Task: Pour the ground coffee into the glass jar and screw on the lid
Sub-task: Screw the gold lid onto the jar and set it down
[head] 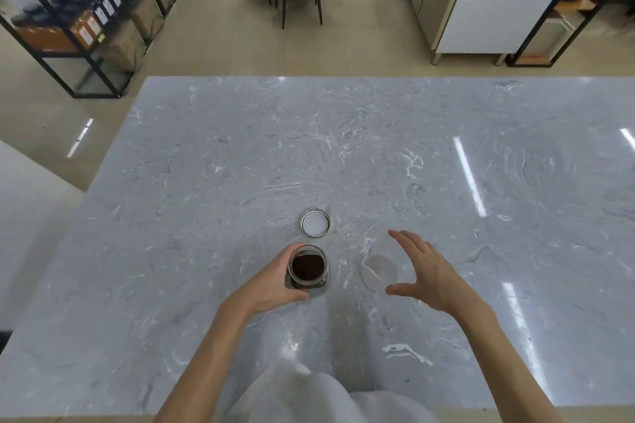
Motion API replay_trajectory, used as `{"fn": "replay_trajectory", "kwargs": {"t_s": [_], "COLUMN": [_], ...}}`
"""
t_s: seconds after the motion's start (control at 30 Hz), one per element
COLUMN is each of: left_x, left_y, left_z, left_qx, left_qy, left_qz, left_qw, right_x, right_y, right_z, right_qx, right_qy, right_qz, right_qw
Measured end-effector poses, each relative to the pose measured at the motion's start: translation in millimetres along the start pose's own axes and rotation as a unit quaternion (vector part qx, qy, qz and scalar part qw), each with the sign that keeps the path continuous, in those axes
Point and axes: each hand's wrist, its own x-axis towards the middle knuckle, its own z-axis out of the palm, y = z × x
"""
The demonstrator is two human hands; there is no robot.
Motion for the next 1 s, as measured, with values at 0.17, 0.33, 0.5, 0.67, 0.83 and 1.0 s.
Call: {"fn": "replay_trajectory", "kwargs": {"t_s": [0.17, 0.33, 0.5, 0.67, 0.83, 1.0], "left_x": [-2.5, -14.1, 1.9, 77.0, 118.4, 135.7], "left_y": [4.0, 7.9, 11.0, 12.7, 7.4, 5.4], "left_z": [-2.0, -23.1, -66.4, -59.7, -31.5, -20.3], "left_qx": [0.011, -0.01, -0.049, 0.09, 0.233, 0.317], "left_qy": [-0.019, -0.03, 0.092, 0.107, 0.018, -0.006], "left_qz": [0.0, -0.044, -0.056, -0.116, -0.102, -0.076], "left_qw": [1.0, 0.998, 0.993, 0.983, 0.967, 0.945], "right_x": [-3.8, -5.2, 30.8, 135.3, 184.0, 194.7], "right_y": [-0.9, -8.8, -59.0, -120.2, -131.2, -127.5], "right_z": [0.2, -20.6, -60.2, -36.5, 19.9, 33.7], "right_qx": [0.017, 0.09, 0.267, 0.338, 0.288, 0.323], "right_qy": [-0.025, 0.019, 0.119, -0.021, -0.089, -0.084], "right_qz": [0.0, 0.028, 0.066, 0.207, 0.288, 0.298], "right_qw": [1.0, 0.995, 0.954, 0.918, 0.909, 0.895]}}
